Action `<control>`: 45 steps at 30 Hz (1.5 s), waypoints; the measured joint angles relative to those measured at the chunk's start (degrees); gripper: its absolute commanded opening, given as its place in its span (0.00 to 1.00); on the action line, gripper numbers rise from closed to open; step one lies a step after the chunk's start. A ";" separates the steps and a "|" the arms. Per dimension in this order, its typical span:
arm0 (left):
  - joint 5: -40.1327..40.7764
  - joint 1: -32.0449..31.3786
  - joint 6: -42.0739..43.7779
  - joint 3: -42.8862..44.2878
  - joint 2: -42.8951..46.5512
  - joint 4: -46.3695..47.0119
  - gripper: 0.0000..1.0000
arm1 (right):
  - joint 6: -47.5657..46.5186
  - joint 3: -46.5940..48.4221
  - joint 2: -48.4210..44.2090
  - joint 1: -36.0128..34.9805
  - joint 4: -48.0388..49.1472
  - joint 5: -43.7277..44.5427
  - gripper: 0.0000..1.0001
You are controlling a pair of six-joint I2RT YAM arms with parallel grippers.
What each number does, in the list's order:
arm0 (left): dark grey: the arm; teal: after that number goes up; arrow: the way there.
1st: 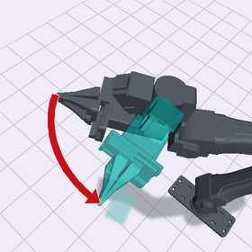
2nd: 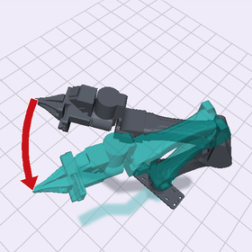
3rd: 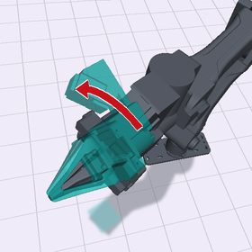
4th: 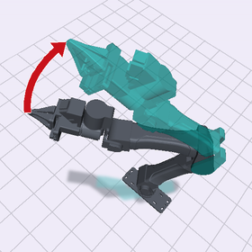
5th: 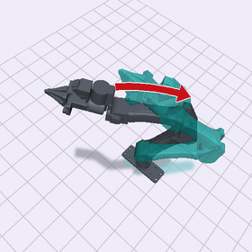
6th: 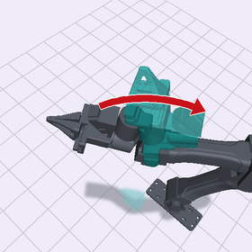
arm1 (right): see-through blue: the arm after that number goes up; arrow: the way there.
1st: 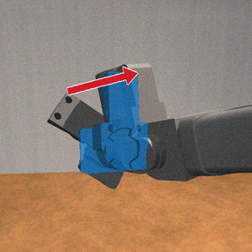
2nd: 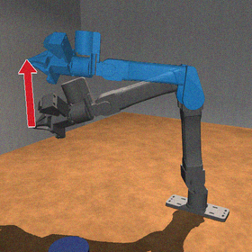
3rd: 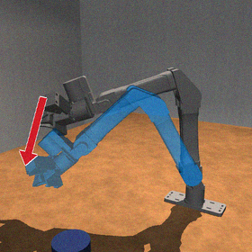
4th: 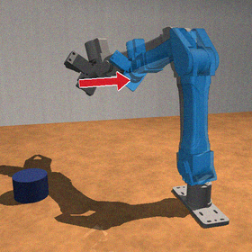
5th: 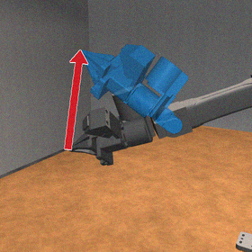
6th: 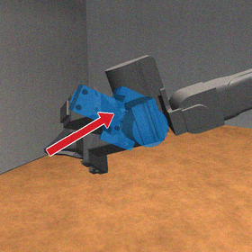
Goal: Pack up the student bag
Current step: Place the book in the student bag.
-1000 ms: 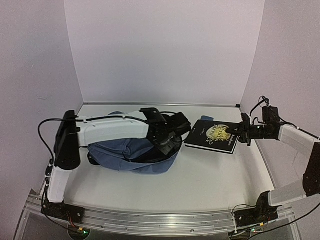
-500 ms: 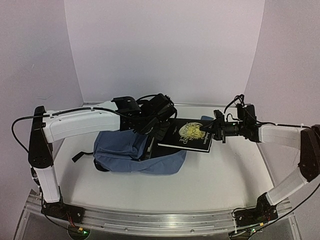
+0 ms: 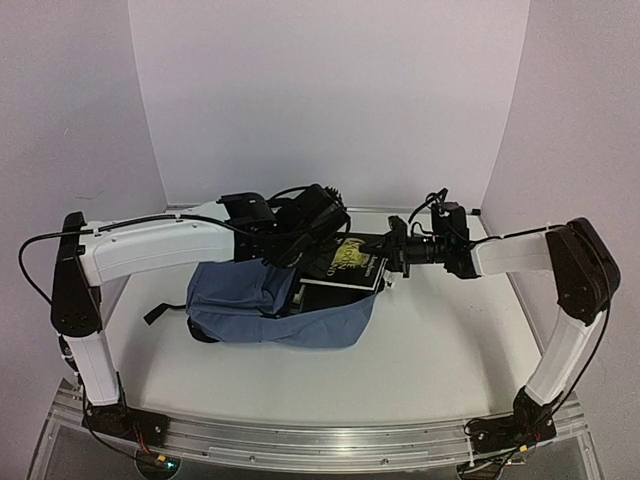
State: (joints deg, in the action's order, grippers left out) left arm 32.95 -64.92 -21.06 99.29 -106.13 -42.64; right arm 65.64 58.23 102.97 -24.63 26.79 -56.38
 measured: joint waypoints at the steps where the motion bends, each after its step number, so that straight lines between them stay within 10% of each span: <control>1: 0.12 0.03 0.00 -0.49 0.36 0.33 0.00 | 0.34 1.07 1.36 -0.45 0.68 -0.02 0.00; 14: 0.29 0.46 -0.04 -3.00 1.89 0.74 0.00 | 4.78 13.02 17.30 -6.99 6.01 2.76 0.00; 21: 0.26 0.46 -0.07 -4.72 3.85 1.14 0.00 | 6.07 13.77 17.96 -7.18 6.64 2.50 0.64; 28: 0.24 0.46 -0.24 -4.77 3.85 1.14 0.00 | 3.15 13.66 16.83 -6.40 1.39 1.99 0.72; 34: 0.26 0.46 -0.24 -4.93 3.88 1.25 0.00 | -5.48 11.72 11.02 -4.70 -11.60 2.87 0.63; 41: 0.22 0.46 -0.24 -5.69 4.49 1.77 0.00 | -10.42 11.03 9.17 -4.27 -17.24 2.53 0.09; 45: 0.18 0.46 -0.23 -5.71 4.51 2.01 0.00 | -9.11 13.35 9.43 -4.66 -14.92 -0.15 0.00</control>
State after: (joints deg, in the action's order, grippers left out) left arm 33.12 -64.47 -21.29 93.58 -101.62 -40.63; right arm 56.53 71.57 112.40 -29.29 11.87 -56.53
